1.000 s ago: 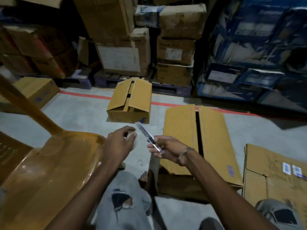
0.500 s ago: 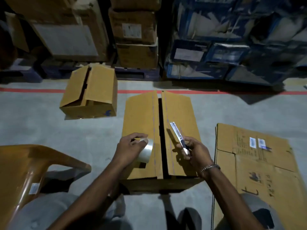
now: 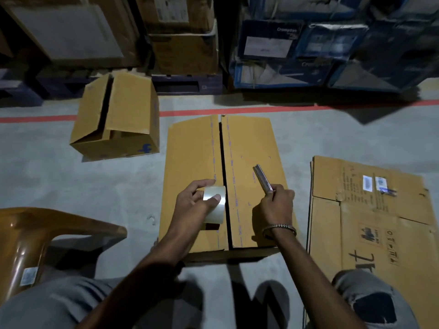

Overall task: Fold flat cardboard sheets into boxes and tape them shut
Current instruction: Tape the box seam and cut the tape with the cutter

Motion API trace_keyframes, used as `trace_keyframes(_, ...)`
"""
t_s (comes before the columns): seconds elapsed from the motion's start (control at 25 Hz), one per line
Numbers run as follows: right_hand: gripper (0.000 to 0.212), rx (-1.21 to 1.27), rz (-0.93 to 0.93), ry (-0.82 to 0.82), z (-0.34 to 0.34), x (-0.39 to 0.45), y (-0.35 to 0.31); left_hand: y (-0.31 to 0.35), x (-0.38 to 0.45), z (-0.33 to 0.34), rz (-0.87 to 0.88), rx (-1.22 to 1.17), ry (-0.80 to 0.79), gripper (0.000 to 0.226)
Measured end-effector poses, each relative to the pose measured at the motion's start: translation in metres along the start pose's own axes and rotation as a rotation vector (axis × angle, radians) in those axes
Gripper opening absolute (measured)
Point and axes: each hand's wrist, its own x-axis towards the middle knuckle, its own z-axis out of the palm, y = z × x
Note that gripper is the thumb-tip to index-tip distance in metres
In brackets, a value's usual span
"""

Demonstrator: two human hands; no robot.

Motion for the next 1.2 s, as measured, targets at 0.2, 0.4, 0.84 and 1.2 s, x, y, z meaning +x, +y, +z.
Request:
trace_keyframes(0.2,0.033,-0.214,-0.086,-0.021,0.006,-0.004,0.001,-0.009,-0.001,0.004,-0.006,-0.026,-0.068,0.033)
trace_keyframes(0.4,0.032,-0.283,-0.061,-0.049,0.000,-0.003,0.001,-0.032,-0.002,0.008,-0.046,0.000,-0.081,0.033)
trace_keyframes(0.84,0.030,0.233,-0.219,-0.677,-0.014,-0.014,-0.034,-0.042,0.010,0.015,-0.057,-0.042,-0.102,0.034)
trace_keyframes(1.2,0.010,0.373,-0.190,-0.536,-0.007,-0.014,-0.033,-0.045,0.014,0.017,-0.034,-0.016,-0.117,0.058)
